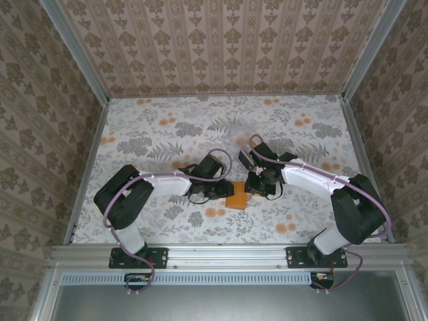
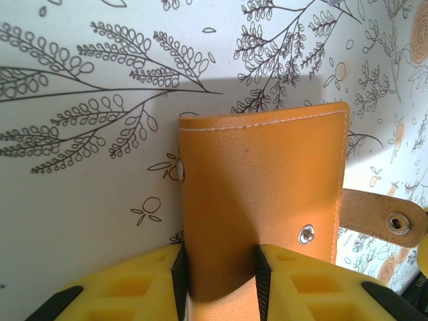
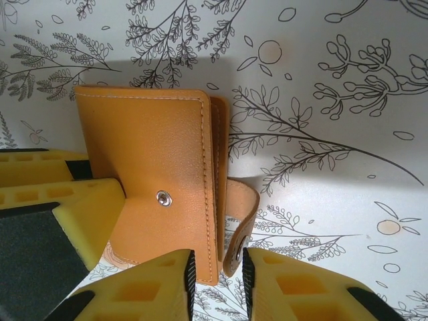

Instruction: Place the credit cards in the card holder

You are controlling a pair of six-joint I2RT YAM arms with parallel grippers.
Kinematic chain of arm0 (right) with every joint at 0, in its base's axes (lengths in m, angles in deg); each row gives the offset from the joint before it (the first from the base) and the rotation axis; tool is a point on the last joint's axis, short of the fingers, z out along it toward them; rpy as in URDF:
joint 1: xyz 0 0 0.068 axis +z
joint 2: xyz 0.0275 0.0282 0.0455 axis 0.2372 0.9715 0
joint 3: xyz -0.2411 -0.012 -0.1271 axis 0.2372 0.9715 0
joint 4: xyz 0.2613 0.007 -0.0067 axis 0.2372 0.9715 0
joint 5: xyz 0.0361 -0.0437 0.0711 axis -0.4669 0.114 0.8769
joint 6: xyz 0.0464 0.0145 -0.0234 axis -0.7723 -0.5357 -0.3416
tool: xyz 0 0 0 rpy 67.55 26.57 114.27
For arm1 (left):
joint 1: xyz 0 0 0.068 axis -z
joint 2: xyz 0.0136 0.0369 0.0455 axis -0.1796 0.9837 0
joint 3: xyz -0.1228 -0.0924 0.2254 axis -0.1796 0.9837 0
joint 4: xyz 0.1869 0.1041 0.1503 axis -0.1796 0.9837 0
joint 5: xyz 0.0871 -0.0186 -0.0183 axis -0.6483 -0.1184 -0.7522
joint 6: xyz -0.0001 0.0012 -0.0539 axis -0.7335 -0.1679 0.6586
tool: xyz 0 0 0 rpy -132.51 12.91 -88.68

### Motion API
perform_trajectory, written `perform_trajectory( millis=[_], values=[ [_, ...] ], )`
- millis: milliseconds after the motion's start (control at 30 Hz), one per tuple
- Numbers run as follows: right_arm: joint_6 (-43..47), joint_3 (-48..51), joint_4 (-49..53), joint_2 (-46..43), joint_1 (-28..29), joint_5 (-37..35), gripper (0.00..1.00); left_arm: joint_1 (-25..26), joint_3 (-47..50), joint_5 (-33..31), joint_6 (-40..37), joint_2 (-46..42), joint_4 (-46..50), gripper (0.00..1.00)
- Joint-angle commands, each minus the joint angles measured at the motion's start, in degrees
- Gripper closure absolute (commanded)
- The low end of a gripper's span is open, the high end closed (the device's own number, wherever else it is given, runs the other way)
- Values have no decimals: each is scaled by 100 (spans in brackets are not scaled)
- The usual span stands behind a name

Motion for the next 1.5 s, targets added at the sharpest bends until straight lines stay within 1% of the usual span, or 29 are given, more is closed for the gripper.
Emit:
perform_trajectory(
  millis=[0,333,533,700,800,867,967,1067,1167,1300,1367,1467],
  values=[
    [88,-23,132,134,7,-186,72,78,-28,45,-56,133,15,67],
    [35,29,160,21,7,-411,84,68,-19,52,-56,124,23,67],
    [35,31,176,29,7,-424,86,73,-17,48,-56,133,19,67],
    [60,44,199,8,5,-440,93,76,-7,69,-38,135,3,68],
    [93,61,154,-58,3,-394,94,71,4,73,-31,132,-20,68],
    [97,52,171,-78,-2,-394,93,74,13,74,-25,137,-28,68],
    [97,41,217,-84,-2,-424,84,70,27,79,-12,133,-40,68],
    [106,32,214,-64,-2,-403,80,72,19,83,-13,133,-47,68],
    [107,22,190,-63,-2,-351,78,71,8,91,-21,150,-40,68],
    [114,13,171,-39,0,-296,78,71,9,91,-21,157,-47,68],
    [158,5,159,-19,7,-211,75,69,-3,101,-14,159,-47,68],
    [150,-7,139,-36,16,-194,73,63,0,100,-21,159,-47,68]
  ],
)
